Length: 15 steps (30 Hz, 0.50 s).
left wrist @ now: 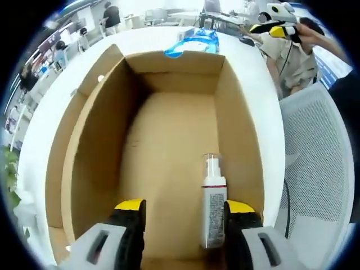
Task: Operate the shoe box by opening the lid, removing the specified soft item, and placing it in the target area until the item is outside and the box remains undamaged.
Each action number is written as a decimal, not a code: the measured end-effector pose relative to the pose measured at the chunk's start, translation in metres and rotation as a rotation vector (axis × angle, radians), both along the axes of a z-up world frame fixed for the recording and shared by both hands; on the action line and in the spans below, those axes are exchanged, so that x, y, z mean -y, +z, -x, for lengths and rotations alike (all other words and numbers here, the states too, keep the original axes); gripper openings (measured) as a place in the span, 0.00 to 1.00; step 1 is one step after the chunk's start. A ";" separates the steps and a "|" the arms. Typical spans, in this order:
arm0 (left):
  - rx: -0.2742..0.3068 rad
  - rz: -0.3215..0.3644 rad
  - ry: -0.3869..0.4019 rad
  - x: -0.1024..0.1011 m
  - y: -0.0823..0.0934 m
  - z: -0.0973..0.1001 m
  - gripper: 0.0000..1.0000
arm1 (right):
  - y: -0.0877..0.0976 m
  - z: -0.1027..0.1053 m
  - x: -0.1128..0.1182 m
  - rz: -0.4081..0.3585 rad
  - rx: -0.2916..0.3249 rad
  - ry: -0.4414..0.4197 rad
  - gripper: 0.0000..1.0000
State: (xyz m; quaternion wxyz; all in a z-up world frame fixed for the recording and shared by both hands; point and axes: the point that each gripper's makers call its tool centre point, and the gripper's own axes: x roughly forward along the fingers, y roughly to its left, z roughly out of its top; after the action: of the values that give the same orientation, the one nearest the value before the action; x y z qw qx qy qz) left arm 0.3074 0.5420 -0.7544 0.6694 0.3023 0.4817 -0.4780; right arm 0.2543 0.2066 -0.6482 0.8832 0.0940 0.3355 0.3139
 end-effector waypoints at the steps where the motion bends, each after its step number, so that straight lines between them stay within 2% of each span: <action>1: 0.013 -0.005 -0.002 0.000 0.001 -0.002 0.60 | 0.000 0.000 -0.001 -0.001 -0.001 0.000 0.38; 3: 0.038 -0.013 -0.031 0.000 0.004 -0.004 0.58 | 0.000 0.000 -0.003 -0.003 -0.001 0.001 0.38; 6: 0.079 -0.078 -0.088 -0.008 0.004 -0.005 0.54 | 0.001 0.000 -0.004 0.001 -0.001 0.000 0.38; 10: 0.078 -0.073 -0.075 -0.010 0.006 -0.005 0.53 | 0.002 0.001 -0.004 -0.003 -0.001 -0.006 0.38; 11: 0.065 -0.054 -0.073 -0.007 0.006 -0.002 0.53 | 0.002 0.001 -0.004 -0.002 -0.002 -0.006 0.38; 13: 0.045 -0.035 -0.092 -0.004 0.005 0.004 0.54 | 0.001 0.002 -0.004 -0.002 -0.004 -0.006 0.38; 15: 0.056 -0.046 -0.113 -0.004 0.002 0.005 0.51 | 0.000 0.004 -0.004 0.001 -0.008 -0.007 0.37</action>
State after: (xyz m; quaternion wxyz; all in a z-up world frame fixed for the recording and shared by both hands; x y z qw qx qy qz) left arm 0.3028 0.5460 -0.7528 0.6474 0.3577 0.4558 -0.4951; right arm 0.2506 0.2108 -0.6485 0.8829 0.0961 0.3390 0.3104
